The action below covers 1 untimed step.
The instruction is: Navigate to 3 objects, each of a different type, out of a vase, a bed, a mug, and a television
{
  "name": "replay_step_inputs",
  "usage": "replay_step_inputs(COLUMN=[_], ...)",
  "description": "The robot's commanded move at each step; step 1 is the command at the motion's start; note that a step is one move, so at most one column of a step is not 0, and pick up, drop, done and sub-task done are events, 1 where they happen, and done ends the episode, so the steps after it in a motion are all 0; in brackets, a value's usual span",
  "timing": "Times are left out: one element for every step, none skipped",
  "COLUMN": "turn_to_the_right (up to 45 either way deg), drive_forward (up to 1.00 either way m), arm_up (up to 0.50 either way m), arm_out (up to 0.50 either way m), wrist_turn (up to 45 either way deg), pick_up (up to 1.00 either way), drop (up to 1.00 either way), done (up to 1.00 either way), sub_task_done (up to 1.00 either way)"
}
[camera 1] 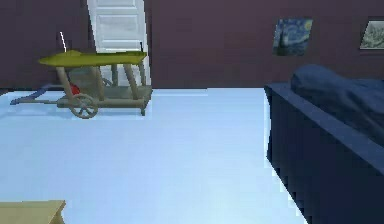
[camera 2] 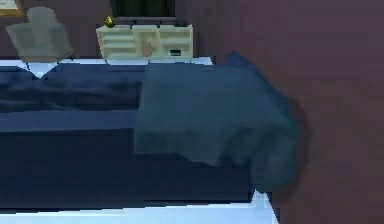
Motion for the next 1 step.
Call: replay_step_inputs(turn_to_the_right=[0.0], drive_forward=[0.35], arm_up=[0.00], arm_out=[0.00], wrist_turn=[0.0], pick_up=[0.00], drop=[0.00], done=[0.00], sub_task_done=[0.00])
